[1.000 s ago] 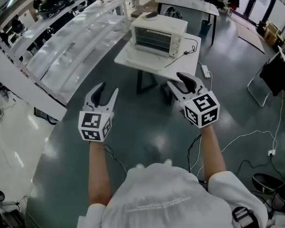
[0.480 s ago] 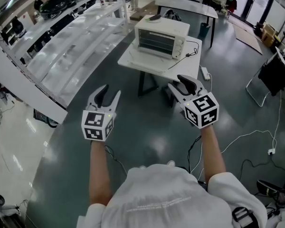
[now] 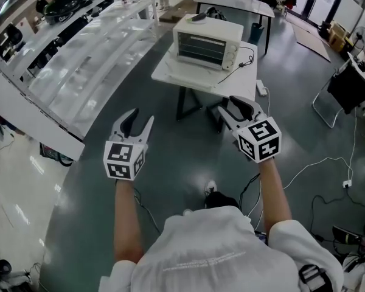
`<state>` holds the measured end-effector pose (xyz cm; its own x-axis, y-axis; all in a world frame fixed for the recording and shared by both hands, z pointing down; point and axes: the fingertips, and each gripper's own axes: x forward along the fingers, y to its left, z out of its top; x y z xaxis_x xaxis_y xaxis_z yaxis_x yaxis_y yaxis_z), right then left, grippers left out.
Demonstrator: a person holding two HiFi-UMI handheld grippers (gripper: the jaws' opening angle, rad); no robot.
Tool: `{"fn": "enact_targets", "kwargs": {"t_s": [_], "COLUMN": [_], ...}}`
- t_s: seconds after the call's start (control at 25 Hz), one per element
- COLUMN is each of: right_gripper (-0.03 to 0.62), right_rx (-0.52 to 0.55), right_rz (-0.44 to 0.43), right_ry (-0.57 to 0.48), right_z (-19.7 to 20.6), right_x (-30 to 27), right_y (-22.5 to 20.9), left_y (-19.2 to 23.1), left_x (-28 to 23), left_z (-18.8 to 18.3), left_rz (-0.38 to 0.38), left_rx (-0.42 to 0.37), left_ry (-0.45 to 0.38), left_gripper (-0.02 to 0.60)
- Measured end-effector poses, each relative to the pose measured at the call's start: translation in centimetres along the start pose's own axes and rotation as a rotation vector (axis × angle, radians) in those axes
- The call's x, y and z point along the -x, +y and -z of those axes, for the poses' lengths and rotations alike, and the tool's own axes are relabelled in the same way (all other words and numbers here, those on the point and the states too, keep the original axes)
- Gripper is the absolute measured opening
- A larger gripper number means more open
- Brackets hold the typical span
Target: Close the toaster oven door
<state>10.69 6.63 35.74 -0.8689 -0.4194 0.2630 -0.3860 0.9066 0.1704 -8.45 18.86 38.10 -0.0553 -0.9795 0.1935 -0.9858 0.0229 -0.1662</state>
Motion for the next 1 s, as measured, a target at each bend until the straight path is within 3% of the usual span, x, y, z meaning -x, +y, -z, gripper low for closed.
{"fn": "enact_targets", "kwargs": {"t_s": [0.36,0.76,1.0], "right_gripper": [0.170,0.172,0.170], "right_rx": [0.001,-0.041,-0.065], "right_rz": [0.011,0.003,0.010], "right_ry": [-0.003,-0.012,0.031], "right_z": [-0.2,-1.3,0.0], "right_x": [-6.0,-16.8,-19.9], "right_y": [-3.5,-13.3,-18.3], "left_y": [3.5,8.6,9.1], "left_x": [-5.3,-18.9,-26.6], "left_z": [0.9,-2.3,-3.7], "left_rz": [0.015,0.050,0.089], "left_rx": [-0.010,-0.022,-0.017], "left_ry": [0.017,0.016,0.031], "left_gripper": [0.190,0.190,0.190]}}
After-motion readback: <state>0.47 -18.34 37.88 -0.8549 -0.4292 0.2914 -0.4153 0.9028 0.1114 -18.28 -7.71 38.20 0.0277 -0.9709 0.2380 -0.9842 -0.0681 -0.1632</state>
